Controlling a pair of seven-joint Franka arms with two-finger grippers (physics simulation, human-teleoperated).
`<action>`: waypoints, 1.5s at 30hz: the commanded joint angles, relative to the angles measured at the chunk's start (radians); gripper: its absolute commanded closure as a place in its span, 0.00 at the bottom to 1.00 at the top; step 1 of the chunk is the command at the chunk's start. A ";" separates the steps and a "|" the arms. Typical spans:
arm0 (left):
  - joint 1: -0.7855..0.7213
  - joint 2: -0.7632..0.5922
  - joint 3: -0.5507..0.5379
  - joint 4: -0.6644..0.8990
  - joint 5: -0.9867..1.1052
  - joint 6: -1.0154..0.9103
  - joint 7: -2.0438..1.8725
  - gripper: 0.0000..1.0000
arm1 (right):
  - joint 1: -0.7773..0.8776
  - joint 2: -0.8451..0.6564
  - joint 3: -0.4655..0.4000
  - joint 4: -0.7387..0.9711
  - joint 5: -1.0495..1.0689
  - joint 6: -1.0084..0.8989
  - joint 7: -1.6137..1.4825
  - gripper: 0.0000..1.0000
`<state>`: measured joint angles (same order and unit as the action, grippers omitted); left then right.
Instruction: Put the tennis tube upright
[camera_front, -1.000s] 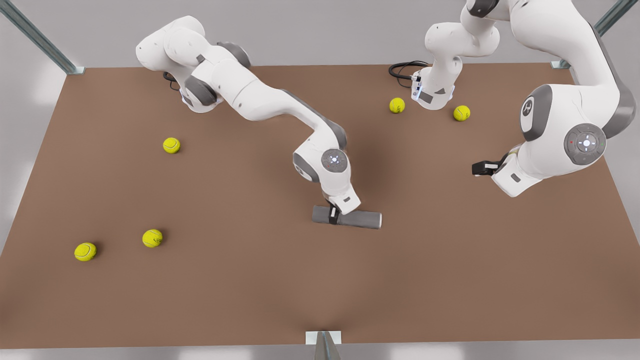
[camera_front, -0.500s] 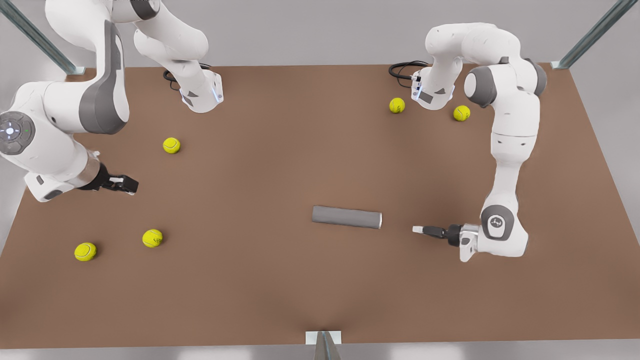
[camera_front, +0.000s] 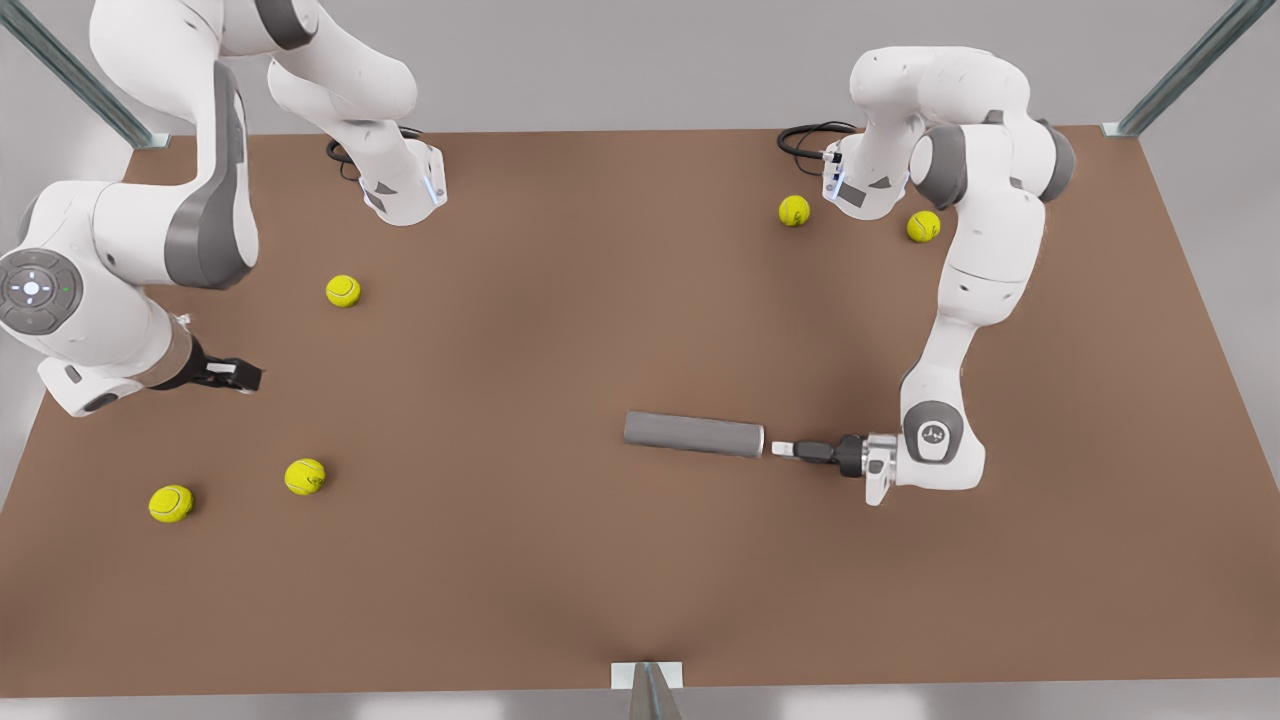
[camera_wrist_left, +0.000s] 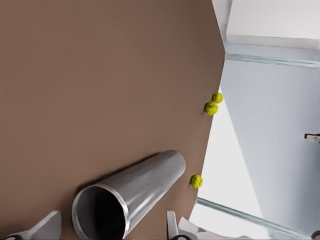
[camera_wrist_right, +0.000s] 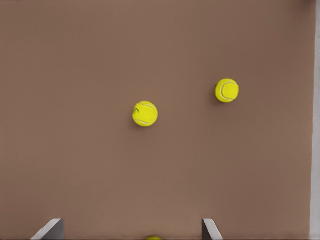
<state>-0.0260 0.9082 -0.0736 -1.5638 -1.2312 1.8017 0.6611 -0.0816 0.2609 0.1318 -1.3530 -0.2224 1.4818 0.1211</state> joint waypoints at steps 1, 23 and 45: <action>-0.002 0.000 0.000 0.001 -0.040 0.001 0.000 0.00 | 0.002 0.000 0.000 0.000 0.000 0.000 0.000 0.00; -0.063 -0.034 0.000 -0.099 -0.156 0.021 0.124 0.00 | 0.013 0.001 0.000 -0.005 0.000 -0.028 0.009 0.00; -0.078 -0.029 -0.008 -0.104 -0.152 -0.002 0.110 0.70 | 0.013 0.001 0.000 -0.006 0.000 -0.040 0.008 0.00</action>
<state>-0.1043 0.8776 -0.0813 -1.6674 -1.3851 1.7981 0.7704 -0.0690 0.2624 0.1319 -1.3579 -0.2224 1.4419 0.1288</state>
